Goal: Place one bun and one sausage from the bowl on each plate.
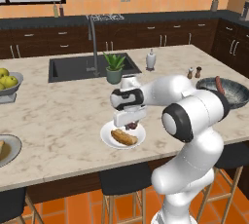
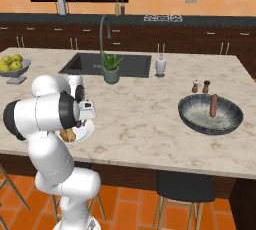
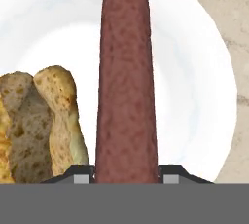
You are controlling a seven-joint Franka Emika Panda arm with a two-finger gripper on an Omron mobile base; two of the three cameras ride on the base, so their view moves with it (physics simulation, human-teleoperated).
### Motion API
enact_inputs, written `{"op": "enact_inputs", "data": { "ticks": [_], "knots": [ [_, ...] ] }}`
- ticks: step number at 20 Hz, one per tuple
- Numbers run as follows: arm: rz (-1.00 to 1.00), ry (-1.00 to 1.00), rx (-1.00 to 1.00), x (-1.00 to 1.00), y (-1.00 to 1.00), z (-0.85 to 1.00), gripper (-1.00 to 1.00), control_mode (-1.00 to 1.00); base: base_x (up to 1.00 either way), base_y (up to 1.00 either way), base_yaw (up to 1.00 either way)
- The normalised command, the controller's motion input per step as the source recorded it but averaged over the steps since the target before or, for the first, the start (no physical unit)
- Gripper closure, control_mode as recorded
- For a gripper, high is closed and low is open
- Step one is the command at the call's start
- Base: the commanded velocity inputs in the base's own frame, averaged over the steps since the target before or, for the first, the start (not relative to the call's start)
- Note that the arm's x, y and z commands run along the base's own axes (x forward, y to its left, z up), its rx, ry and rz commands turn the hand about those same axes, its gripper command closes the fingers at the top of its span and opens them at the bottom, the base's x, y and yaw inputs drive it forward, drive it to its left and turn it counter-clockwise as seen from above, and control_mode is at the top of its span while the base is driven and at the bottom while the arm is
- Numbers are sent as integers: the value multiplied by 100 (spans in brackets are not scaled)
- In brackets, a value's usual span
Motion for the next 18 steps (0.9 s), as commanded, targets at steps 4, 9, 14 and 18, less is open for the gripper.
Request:
{"op": "enact_inputs", "data": {
  "ticks": [4, 9, 14, 18],
  "knots": [
    [2, 0, 0, 0, 4, 0, 100, -100, 0, 0, 0],
    [0, 0, 0, 0, 0, 0, -100, -100, 0, 0, 0],
    [0, 0, 0, -1, -1, 15, -100, -100, 0, 0, 0],
    [0, 0, 0, -21, -19, 61, -100, -100, 0, 0, 0]
  ]
}}
